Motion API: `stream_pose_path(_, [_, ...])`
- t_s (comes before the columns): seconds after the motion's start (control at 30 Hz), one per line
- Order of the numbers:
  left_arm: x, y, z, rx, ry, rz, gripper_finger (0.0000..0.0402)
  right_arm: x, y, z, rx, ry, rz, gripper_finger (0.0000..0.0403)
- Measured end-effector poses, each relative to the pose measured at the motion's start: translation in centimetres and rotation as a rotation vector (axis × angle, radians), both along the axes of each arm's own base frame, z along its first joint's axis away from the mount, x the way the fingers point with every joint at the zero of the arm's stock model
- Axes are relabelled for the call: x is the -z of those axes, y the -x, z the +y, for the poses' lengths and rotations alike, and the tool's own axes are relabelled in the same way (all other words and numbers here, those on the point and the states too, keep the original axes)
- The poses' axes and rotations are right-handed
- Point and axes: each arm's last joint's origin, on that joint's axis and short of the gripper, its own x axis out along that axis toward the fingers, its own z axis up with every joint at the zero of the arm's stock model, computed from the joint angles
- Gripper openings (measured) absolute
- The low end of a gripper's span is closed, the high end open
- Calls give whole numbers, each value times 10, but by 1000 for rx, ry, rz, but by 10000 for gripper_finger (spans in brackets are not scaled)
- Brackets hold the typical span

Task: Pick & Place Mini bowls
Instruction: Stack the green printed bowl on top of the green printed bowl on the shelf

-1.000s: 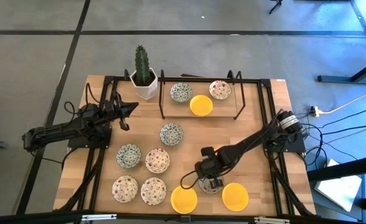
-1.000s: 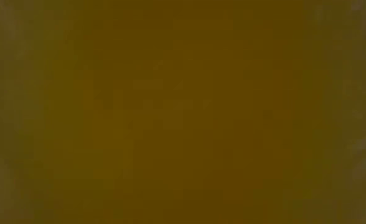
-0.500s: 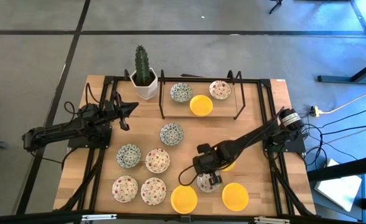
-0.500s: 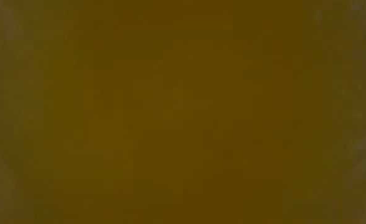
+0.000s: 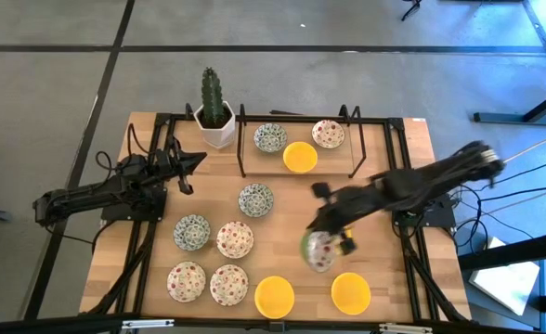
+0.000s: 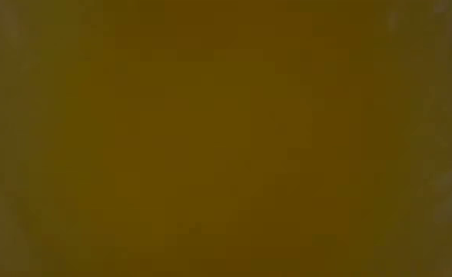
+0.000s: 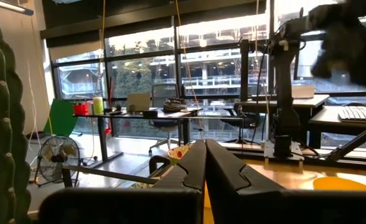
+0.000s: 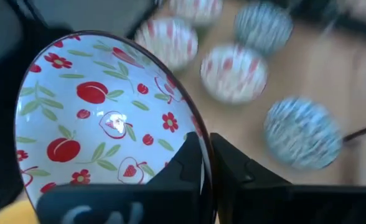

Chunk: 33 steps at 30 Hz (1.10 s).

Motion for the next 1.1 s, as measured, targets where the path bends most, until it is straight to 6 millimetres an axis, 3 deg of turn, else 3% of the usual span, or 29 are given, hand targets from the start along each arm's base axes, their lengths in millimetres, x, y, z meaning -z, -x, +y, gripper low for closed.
stream_pose_path(0.2, [0,0,1,-23,-2,1,6,-49,75,-29,71,-15,-230,16])
stream_pose_path(0.33, [0,0,1,-33,-22,10,7,-41,118,-46,161,-32,-310,16])
stream_pose_path(0.47, [0,1,1,-60,-39,18,3,-16,143,-57,251,-89,-381,16])
stream_pose_path(0.8, [-7,5,5,-244,-121,-15,7,44,160,-62,245,-173,-481,16])
stream_pose_path(1.1, [0,3,5,-223,-63,43,4,89,149,-58,231,-211,-614,16])
